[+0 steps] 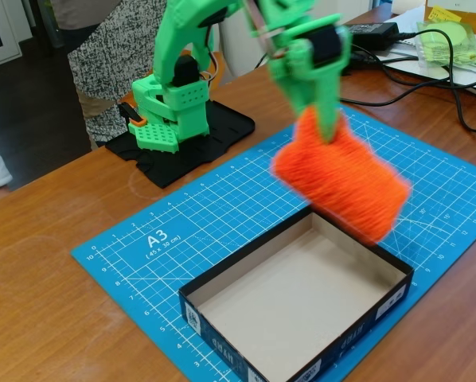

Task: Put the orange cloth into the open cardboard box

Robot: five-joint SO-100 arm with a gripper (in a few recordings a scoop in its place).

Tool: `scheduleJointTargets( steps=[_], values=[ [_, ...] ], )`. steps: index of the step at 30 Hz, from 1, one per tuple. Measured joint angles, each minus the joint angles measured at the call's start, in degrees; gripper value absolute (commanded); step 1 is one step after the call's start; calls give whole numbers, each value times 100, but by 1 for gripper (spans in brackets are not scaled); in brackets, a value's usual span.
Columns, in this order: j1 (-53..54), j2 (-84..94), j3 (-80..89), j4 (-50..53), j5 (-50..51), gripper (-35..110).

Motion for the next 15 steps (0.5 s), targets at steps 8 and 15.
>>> scheduleJointTargets(
  steps=[8, 15],
  values=[
    [1002, -694, -255, 9, -316, 0],
    [967, -1740, -1002, 18, -299, 8]
  ],
)
